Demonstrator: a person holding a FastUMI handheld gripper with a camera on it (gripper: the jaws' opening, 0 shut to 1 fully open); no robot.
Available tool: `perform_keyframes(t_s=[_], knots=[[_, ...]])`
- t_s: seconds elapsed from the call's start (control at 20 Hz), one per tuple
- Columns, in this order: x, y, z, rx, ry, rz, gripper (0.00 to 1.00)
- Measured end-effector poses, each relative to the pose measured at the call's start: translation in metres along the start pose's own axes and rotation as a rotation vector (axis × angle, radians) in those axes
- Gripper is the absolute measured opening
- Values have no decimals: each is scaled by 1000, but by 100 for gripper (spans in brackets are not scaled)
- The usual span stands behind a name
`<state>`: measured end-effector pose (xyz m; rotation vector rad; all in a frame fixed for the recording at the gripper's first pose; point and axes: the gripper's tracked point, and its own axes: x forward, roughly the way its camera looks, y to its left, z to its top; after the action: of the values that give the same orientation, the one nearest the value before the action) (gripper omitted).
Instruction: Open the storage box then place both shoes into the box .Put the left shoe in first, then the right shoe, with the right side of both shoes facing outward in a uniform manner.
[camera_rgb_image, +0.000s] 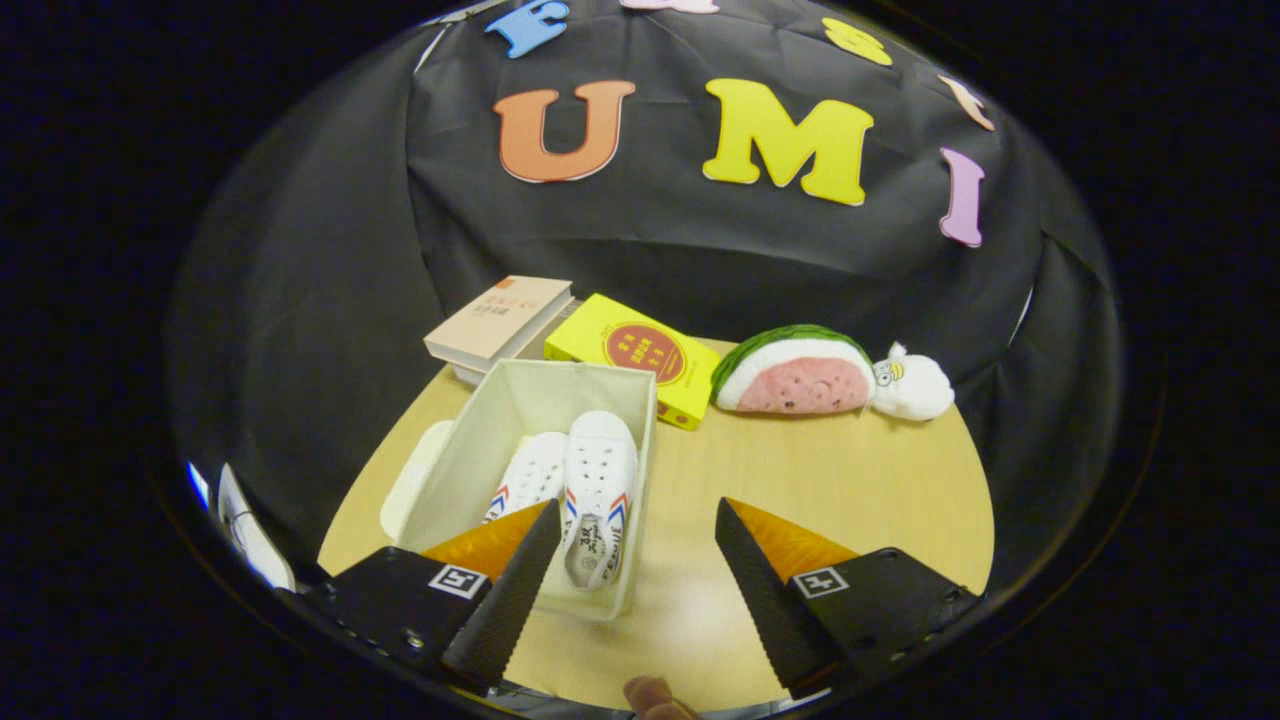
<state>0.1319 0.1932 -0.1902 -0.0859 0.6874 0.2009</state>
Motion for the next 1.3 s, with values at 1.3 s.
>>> perform_keyframes(t_s=[1.3], knots=[[-280, -21, 48, 129, -670, -174, 96]])
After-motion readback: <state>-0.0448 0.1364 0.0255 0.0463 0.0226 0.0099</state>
